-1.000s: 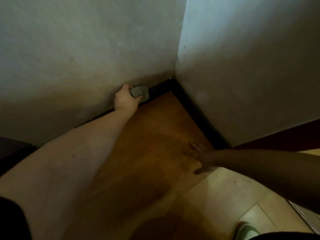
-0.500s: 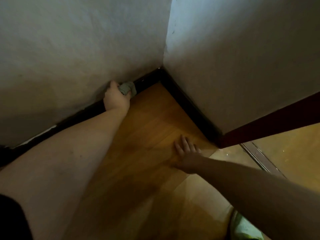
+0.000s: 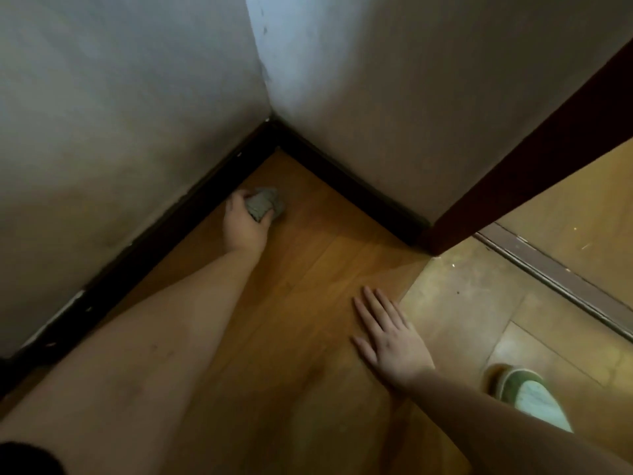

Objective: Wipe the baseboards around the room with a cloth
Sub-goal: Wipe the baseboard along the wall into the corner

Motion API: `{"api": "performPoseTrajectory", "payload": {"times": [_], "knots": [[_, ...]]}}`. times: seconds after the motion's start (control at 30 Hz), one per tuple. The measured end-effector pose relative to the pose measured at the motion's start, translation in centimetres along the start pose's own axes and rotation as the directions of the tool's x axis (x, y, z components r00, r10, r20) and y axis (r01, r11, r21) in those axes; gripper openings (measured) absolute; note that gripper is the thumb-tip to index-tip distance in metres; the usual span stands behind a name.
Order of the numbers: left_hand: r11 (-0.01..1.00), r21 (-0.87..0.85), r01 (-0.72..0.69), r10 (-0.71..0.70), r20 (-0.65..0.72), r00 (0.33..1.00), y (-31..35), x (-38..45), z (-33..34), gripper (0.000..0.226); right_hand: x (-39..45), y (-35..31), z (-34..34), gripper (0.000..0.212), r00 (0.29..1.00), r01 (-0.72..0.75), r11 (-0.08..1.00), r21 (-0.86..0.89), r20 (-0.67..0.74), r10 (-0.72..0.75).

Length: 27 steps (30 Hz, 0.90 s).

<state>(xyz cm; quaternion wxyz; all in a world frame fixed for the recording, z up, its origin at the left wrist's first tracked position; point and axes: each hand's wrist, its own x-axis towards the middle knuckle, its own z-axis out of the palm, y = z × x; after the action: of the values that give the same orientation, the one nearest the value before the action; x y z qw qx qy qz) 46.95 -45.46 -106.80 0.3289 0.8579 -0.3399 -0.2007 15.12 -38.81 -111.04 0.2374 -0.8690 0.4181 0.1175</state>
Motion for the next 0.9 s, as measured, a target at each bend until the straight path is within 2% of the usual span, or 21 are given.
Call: {"api": "performPoseTrajectory", "payload": {"times": [0.2, 0.37, 0.47, 0.73, 0.9], "knots": [[0.999, -0.040, 0.018, -0.020, -0.067, 0.998, 2.1, 2.2, 2.2, 0.055, 0.0, 0.9, 0.5, 0.064, 0.996, 0.069, 0.998, -0.004, -0.056, -0.069], [0.993, -0.083, 0.084, -0.095, -0.129, 0.987, 3.5, 4.6, 2.8, 0.053, 0.1, 1.2, 0.9, 0.065, 0.991, 0.064, 0.998, 0.004, -0.118, -0.063], [0.993, -0.085, 0.080, -0.092, -0.145, 0.985, 4.0, 6.0, 3.3, 0.053, 0.1, 1.3, 1.3, 0.066, 0.989, 0.064, 0.998, 0.005, -0.136, -0.063], [0.994, -0.079, 0.071, -0.081, -0.126, 0.989, 4.0, 8.1, 5.3, 0.055, 0.0, 1.4, 1.2, 0.067, 0.975, 0.095, 0.995, -0.010, -0.199, -0.095], [0.993, -0.080, 0.087, -0.095, -0.102, 0.990, 5.1, 9.1, 6.8, 0.059, 0.0, 1.5, 1.1, 0.069, 0.982, 0.097, 0.995, 0.005, -0.166, -0.095]]}}
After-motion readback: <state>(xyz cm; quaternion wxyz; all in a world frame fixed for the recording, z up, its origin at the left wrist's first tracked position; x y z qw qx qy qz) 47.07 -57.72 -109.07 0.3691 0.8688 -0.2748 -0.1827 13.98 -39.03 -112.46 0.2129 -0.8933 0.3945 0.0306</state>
